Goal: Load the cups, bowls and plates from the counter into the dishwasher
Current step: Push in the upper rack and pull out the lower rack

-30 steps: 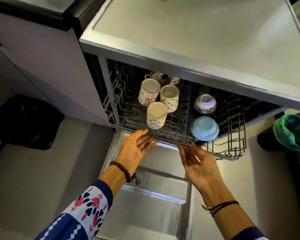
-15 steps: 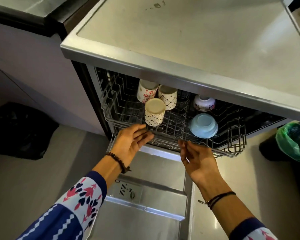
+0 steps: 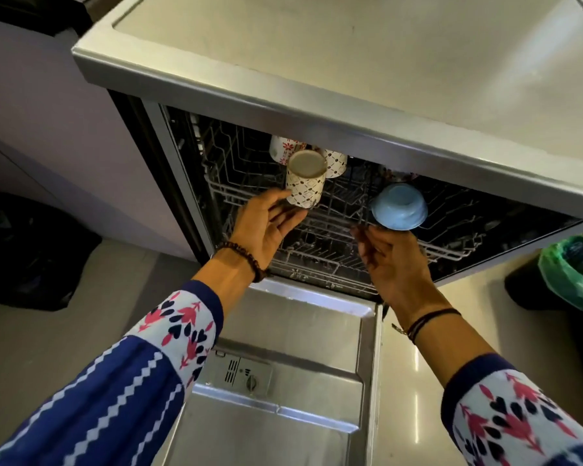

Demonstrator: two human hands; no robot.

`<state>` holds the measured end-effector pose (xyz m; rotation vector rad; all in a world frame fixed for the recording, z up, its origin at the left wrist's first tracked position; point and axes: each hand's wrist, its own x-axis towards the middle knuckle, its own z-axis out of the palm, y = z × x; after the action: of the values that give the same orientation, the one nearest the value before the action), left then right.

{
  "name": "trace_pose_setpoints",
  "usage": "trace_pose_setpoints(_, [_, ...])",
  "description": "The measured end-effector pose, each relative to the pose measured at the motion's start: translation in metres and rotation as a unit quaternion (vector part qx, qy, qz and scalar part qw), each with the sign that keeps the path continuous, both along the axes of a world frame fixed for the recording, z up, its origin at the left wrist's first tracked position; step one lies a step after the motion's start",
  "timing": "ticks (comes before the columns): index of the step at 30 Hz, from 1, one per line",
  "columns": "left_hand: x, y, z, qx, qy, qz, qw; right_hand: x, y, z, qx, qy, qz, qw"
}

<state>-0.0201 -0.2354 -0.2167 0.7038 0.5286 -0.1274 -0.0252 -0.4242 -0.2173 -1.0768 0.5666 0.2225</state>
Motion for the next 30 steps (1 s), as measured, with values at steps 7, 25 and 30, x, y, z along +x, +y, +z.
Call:
trace_pose_setpoints(7, [0.012,0.005,-0.012,-0.028,-0.029,0.009,0.999,0.005,-0.004,-0.025,-0.017,-0.017,-0.031,0.999])
trace_pose_setpoints(25, [0.006,-0.004,-0.171,0.48,-0.037,-0.261,0.837,0.005,0.018,-0.176,-0.377,-0.058,0.235,0.894])
trace_pose_setpoints(30, [0.03,-0.02,-0.209,0.685,-0.05,-0.458,0.565,0.037,0.021,-0.215,-0.629,-0.066,0.47,0.615])
